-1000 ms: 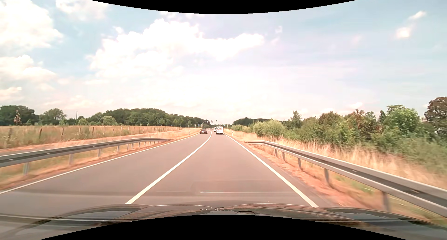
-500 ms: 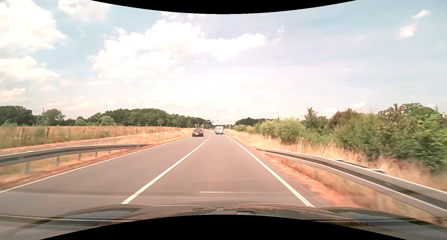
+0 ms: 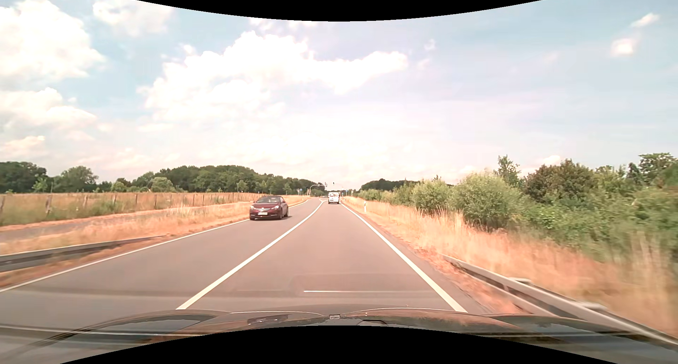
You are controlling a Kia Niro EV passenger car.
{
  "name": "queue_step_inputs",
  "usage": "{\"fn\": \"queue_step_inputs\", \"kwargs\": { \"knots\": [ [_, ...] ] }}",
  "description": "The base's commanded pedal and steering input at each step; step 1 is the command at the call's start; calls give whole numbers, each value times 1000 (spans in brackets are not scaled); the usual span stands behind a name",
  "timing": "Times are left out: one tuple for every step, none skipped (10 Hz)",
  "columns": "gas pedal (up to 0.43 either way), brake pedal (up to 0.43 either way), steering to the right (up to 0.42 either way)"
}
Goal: Follow the waypoints while adhering to traffic rules and regulations
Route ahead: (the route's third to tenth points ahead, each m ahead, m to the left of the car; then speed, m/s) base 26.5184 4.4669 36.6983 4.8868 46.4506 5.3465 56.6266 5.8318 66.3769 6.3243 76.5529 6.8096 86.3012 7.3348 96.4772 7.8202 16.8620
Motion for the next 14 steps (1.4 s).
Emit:
{"fn": "queue_step_inputs", "kwargs": {
  "knots": [
    [189, 0, -11],
    [189, 0, -11],
    [189, 0, -11],
    [189, 0, -10],
    [189, 0, -6],
    [189, 0, -4],
    [189, 0, -4],
    [189, 0, -5],
    [189, 0, -8],
    [189, 0, -10],
    [189, 0, -10],
    [189, 0, -9],
    [189, 0, -3],
    [189, 0, -2]
  ]
}}
